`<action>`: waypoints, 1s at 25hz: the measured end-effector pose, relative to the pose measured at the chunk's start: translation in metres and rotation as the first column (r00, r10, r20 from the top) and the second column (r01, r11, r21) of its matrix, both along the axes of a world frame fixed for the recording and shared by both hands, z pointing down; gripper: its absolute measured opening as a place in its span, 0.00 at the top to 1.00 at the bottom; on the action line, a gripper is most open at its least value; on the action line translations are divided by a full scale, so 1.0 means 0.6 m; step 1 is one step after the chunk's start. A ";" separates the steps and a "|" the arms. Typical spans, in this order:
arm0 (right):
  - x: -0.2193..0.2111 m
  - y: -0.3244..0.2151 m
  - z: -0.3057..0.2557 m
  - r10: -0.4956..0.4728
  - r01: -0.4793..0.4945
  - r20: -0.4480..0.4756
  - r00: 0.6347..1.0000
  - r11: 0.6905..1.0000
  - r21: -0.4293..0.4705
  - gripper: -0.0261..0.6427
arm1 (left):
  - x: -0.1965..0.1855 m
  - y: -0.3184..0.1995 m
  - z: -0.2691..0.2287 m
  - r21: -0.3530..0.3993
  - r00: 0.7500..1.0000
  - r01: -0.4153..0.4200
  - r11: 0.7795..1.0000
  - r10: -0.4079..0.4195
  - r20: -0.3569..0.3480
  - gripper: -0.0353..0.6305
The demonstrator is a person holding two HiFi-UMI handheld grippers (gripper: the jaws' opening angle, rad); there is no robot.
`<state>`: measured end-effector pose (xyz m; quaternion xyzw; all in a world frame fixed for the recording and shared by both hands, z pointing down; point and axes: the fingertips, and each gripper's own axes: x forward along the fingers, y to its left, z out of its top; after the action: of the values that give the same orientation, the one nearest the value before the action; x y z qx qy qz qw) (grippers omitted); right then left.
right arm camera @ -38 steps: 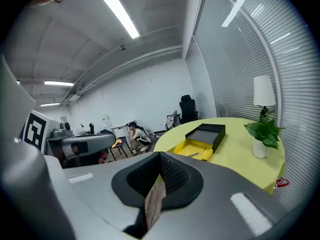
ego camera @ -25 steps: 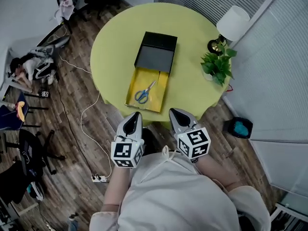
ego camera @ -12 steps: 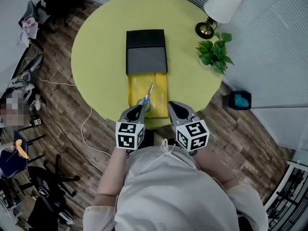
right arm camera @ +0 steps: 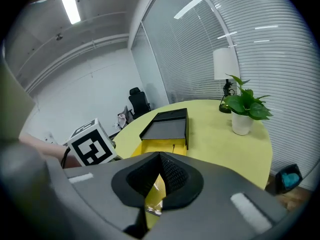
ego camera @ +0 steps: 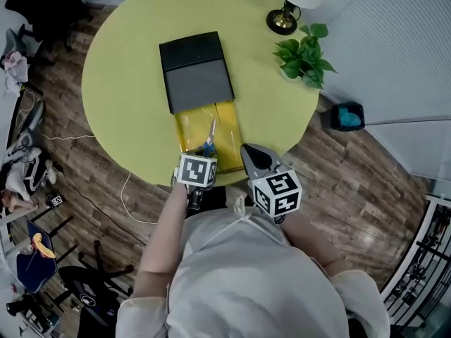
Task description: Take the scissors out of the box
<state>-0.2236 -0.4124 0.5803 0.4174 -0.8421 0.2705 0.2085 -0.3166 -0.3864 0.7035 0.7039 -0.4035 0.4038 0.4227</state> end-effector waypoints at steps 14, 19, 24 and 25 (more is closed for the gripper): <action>0.035 -0.010 0.000 0.025 -0.025 -0.014 1.000 1.000 0.002 0.96 | 0.001 -0.011 0.045 -0.063 0.964 -0.110 0.992 0.122 0.238 0.74; 0.037 -0.007 -0.009 0.006 -0.005 -0.022 1.000 1.000 0.026 0.96 | -0.004 -0.010 0.045 -0.076 0.959 -0.127 0.989 0.142 0.243 0.77; 0.048 -0.008 -0.026 -0.009 0.011 -0.038 0.999 0.998 0.056 0.96 | -0.005 -0.011 0.040 -0.070 0.963 -0.123 0.990 0.136 0.232 0.81; 0.051 -0.008 -0.029 -0.011 0.014 -0.040 0.999 0.998 0.060 0.96 | -0.004 -0.010 0.039 -0.067 0.966 -0.118 0.991 0.130 0.224 0.81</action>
<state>-0.1927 -0.4169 0.5630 0.4236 -0.8482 0.2353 0.2140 -0.3191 -0.3925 0.7267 0.6653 -0.3935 0.5181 0.3662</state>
